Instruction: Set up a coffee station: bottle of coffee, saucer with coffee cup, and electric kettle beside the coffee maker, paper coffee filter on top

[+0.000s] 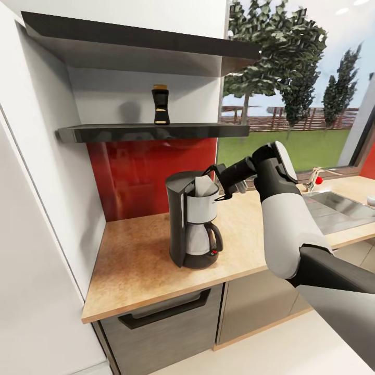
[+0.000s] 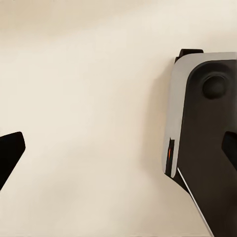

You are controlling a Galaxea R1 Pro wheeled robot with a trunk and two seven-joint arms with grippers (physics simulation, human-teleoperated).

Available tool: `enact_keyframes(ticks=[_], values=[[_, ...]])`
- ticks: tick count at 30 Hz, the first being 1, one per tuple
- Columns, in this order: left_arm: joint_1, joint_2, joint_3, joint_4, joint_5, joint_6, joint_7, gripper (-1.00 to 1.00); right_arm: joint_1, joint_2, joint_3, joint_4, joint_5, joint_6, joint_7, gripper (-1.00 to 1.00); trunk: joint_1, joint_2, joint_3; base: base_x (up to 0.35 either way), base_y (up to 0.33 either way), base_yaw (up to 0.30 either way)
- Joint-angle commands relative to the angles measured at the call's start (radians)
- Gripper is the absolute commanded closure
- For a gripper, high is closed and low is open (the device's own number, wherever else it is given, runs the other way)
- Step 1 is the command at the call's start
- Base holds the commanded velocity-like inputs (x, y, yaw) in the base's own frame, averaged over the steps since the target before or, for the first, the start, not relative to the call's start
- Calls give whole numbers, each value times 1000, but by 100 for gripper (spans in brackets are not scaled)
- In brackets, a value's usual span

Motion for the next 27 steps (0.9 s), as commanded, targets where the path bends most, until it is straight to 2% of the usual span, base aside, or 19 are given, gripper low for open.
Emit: enact_keyframes(ticks=[1,14,27], values=[[-1,0,1,1,3,-3,0,-100,-1,1,-5,-1,-4,11,-8,-100,1,-2,-2,0,0,0],[-2,-2,0,1,2,-3,0,-100,-1,1,-5,-59,-5,11,-10,-100,1,-2,-2,0,0,0],[-2,1,1,1,3,-2,-2,-100,-1,1,-4,-63,-4,11,-11,-100,1,-2,-2,0,-1,0]])
